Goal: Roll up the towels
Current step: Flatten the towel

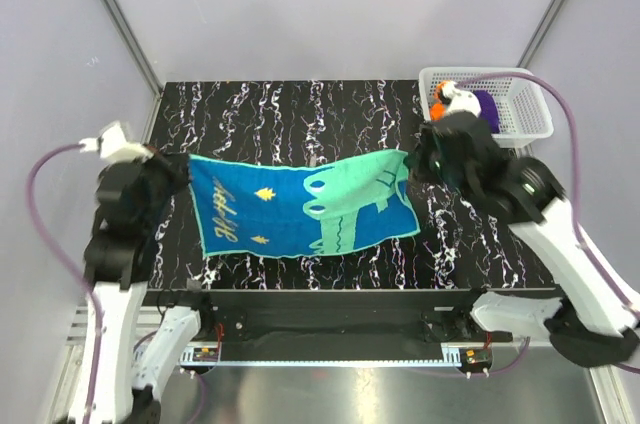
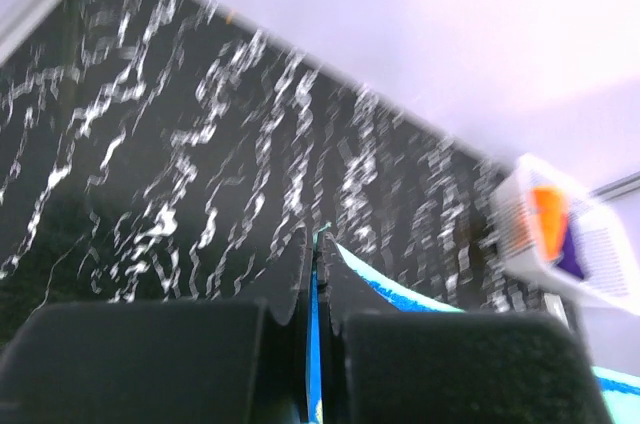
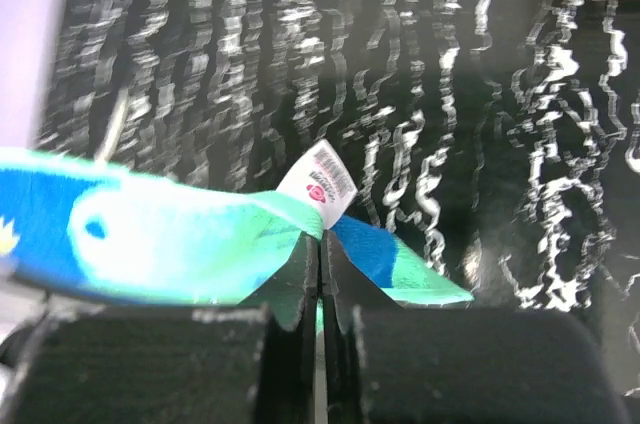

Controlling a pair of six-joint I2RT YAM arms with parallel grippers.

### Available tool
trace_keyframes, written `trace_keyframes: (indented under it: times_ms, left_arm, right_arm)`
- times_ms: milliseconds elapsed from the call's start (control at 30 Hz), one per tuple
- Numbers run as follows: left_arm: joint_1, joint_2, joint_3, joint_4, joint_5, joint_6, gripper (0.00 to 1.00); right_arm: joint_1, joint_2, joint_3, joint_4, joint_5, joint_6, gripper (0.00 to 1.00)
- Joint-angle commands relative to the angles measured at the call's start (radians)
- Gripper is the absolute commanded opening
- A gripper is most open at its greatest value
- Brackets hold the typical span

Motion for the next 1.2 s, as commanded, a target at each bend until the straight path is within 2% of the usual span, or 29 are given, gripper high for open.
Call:
trace_keyframes:
  times_ms: [0, 133, 267, 467, 600, 633, 733, 767, 833, 867, 933, 967, 1000, 1033, 1067, 1100, 1167]
  left_arm:
    - [0.004, 0.136, -0.051, 0.049, 0.006, 0.033, 0.00]
    - [0.004, 0.292, -0.191, 0.214, -0.008, 0.019, 0.00]
    - [0.007, 0.487, -0.269, 0.368, -0.037, -0.004, 0.00]
    - [0.022, 0.863, -0.085, 0.444, -0.064, -0.002, 0.00]
    - [0.036, 1.063, 0.068, 0.402, -0.089, 0.042, 0.00]
    - [0.041, 1.086, 0.085, 0.401, -0.087, 0.042, 0.00]
    - [0.061, 1.161, 0.142, 0.407, -0.058, 0.035, 0.00]
    - [0.064, 1.176, 0.156, 0.410, -0.052, 0.038, 0.00]
    - [0.064, 1.227, 0.205, 0.405, -0.052, 0.047, 0.00]
    - [0.065, 1.247, 0.225, 0.396, -0.054, 0.049, 0.00]
    - [0.067, 1.288, 0.275, 0.370, -0.057, 0.056, 0.02]
    - [0.065, 1.290, 0.280, 0.370, -0.051, 0.065, 0.09]
    - [0.067, 1.289, 0.280, 0.371, -0.054, 0.064, 0.22]
    - [0.065, 1.264, 0.263, 0.376, -0.063, 0.062, 0.43]
    - [0.067, 1.224, 0.248, 0.394, -0.070, 0.059, 0.71]
    - [0.067, 1.224, 0.234, 0.395, -0.078, 0.056, 0.79]
    - [0.067, 1.158, 0.211, 0.401, -0.095, 0.053, 0.89]
  right_arm:
    - [-0.171, 0.145, -0.050, 0.060, -0.118, -0.094, 0.00]
    - [-0.302, 0.302, -0.199, 0.234, -0.289, -0.108, 0.00]
    - [-0.368, 0.506, -0.198, 0.352, -0.352, -0.143, 0.00]
    - [-0.446, 0.839, 0.041, 0.366, -0.436, -0.215, 0.00]
    - [-0.477, 1.022, 0.246, 0.280, -0.403, -0.254, 0.12]
    - [-0.488, 1.042, 0.265, 0.270, -0.401, -0.261, 0.23]
    - [-0.526, 1.100, 0.317, 0.256, -0.380, -0.275, 0.37]
    - [-0.538, 1.111, 0.325, 0.253, -0.378, -0.281, 0.54]
    - [-0.569, 1.134, 0.334, 0.252, -0.383, -0.284, 0.73]
    - [-0.581, 1.139, 0.336, 0.251, -0.383, -0.290, 0.79]
    - [-0.610, 1.142, 0.330, 0.246, -0.358, -0.292, 0.80]
    - [-0.617, 1.139, 0.325, 0.245, -0.348, -0.300, 0.80]
    - [-0.623, 1.133, 0.313, 0.242, -0.338, -0.303, 0.80]
    - [-0.628, 1.108, 0.302, 0.242, -0.323, -0.304, 0.80]
    - [-0.628, 1.070, 0.279, 0.246, -0.331, -0.309, 0.79]
    - [-0.628, 1.070, 0.267, 0.249, -0.331, -0.306, 0.79]
    - [-0.628, 0.987, 0.227, 0.268, -0.383, -0.289, 0.79]
